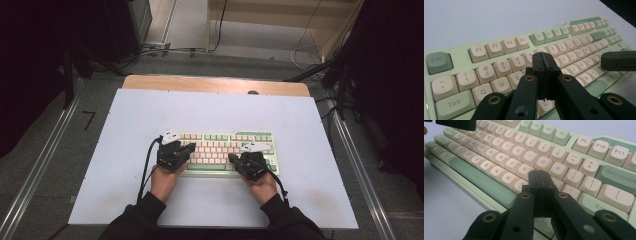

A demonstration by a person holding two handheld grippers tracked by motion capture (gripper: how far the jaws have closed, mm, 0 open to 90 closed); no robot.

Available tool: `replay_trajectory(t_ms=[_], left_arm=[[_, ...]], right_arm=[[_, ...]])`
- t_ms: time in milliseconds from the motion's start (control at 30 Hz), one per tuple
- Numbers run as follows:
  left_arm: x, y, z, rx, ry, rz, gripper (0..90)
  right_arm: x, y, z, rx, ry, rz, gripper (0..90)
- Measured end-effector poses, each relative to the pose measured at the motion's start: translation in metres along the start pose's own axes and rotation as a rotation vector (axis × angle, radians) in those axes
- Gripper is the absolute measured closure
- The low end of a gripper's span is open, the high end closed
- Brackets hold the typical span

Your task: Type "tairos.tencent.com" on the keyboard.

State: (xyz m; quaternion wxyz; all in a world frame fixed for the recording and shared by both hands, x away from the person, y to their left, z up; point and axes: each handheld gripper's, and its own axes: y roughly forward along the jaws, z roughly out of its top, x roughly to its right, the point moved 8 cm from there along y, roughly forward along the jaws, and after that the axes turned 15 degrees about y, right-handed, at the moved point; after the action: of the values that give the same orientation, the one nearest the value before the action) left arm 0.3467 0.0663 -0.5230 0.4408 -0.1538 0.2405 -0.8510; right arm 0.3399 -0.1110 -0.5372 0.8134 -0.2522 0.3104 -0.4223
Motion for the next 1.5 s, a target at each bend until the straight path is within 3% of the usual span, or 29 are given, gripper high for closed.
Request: replay_trajectory(t_ms=[200,367,600,733,967,1500], left_arm=[[0.000,-0.001,-0.001,-0.001,-0.002,-0.002,90.0],[-0.001,-0.003,-0.003,-0.004,-0.001,-0.001,90.0],[0.003,-0.004,-0.006,-0.013,0.000,-0.015,90.0],[0.004,-0.004,-0.006,-0.014,0.001,-0.018,90.0],[0.005,-0.004,-0.010,-0.030,0.008,-0.026,90.0],[0.009,-0.005,-0.019,-0.060,0.024,-0.038,90.0]], right_arm=[[0.001,0.004,-0.004,-0.029,0.002,0.004,87.7],[-0.001,0.000,0.002,0.006,0.008,0.013,87.7],[-0.006,0.003,0.009,0.025,0.011,0.025,87.6],[-0.008,0.005,0.014,0.031,0.036,0.036,87.7],[-0.011,0.009,0.020,0.043,0.029,0.036,87.7],[-0.006,0.010,0.028,0.065,0.046,0.024,87.7]])
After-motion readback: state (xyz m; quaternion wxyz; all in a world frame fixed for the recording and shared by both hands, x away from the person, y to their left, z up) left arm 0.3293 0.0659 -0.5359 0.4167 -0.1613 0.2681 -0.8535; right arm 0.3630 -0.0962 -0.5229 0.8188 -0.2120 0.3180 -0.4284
